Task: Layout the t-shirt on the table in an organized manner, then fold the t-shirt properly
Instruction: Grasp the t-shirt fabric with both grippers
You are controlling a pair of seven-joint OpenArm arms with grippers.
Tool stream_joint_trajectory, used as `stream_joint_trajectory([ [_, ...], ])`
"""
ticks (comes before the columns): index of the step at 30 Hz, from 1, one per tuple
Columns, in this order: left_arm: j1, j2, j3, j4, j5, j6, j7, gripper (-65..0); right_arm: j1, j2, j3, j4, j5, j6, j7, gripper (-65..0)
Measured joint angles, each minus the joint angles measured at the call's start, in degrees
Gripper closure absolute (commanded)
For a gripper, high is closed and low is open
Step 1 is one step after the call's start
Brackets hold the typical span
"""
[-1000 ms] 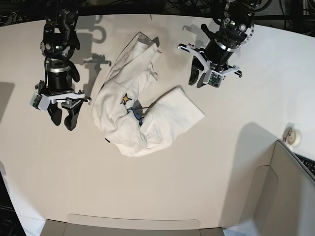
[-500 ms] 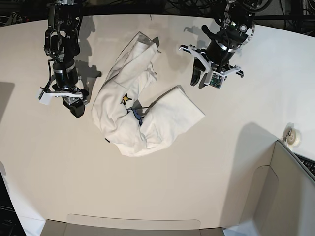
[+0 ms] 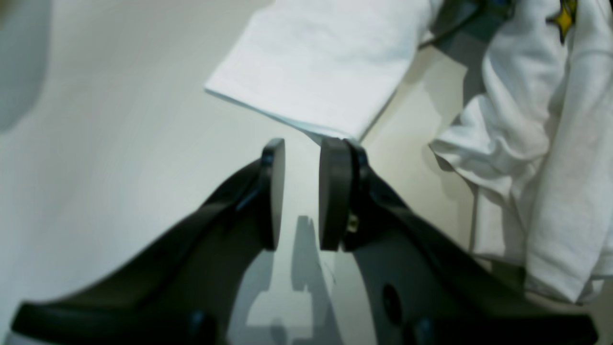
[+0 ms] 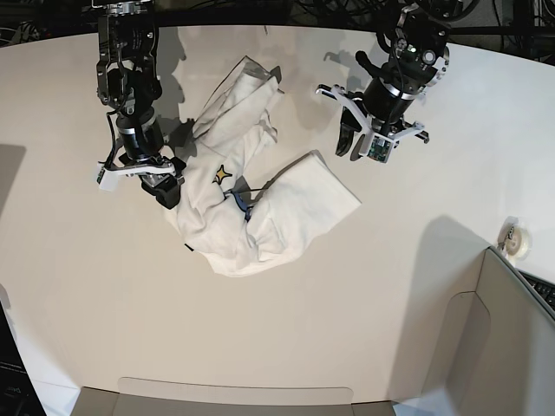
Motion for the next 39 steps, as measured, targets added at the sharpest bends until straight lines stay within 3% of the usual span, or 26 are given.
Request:
stream_joint_trajectory([
  [3,-0.3,0.0,0.0,0.0,0.0,0.0,0.0,-13.1,0.0,0.0,0.0,0.0,0.0,0.0,0.0,-28.6],
  [5,-0.7,0.0,0.0,0.0,0.0,0.0,0.0,-13.1,0.0,0.0,0.0,0.0,0.0,0.0,0.1,-24.8],
  [8,-1.7,-0.1,0.0,0.0,0.0,0.0,0.0,-13.1,-0.3,0.2,-0.7,0.0,0.0,-0.1,0.2,-3.9],
  [9,-2.1,-0.1,0.0,0.0,0.0,0.0,0.0,-13.1,-0.3,0.2,-1.3,0.0,-0.1,-0.1,0.1,0.0],
  [17,-10.5,-0.1,0.1,0.0,0.0,-0.1,0.4,-13.2,-3.7,1.3,-4.3,1.0,-0.2,0.0,-4.4,0.0],
  [20,-14.8,0.0,0.3,-1.7,-1.2,-0.1,0.9,-13.2,-6.3,2.6,-4.5,3.8,-2.6,-0.2,-9.7,0.0],
  [25,-25.0,0.2,0.5,-9.6,-15.0,0.2,7.3,-14.6,-9.8,4.2,-4.4,11.3,-15.6,-0.2,-16.4,0.0],
  [28,-31.5,1.6,0.3,-15.5,-23.3,0.4,10.8,-20.4,-10.9,3.1,-5.0,14.0,-24.8,-0.2,-21.0,0.0],
  [34,-40.9,7.0,1.5,-24.2,-30.6,0.3,17.6,-26.6,-10.9,2.2,-13.4,15.9,-37.3,-0.2,-21.9,0.0],
  [39,-52.4,6.2,18.2,-32.7,-30.6,-0.1,20.1,-26.9,-11.3,2.1,-17.5,15.9,-41.4,0.1,-22.1,0.0],
])
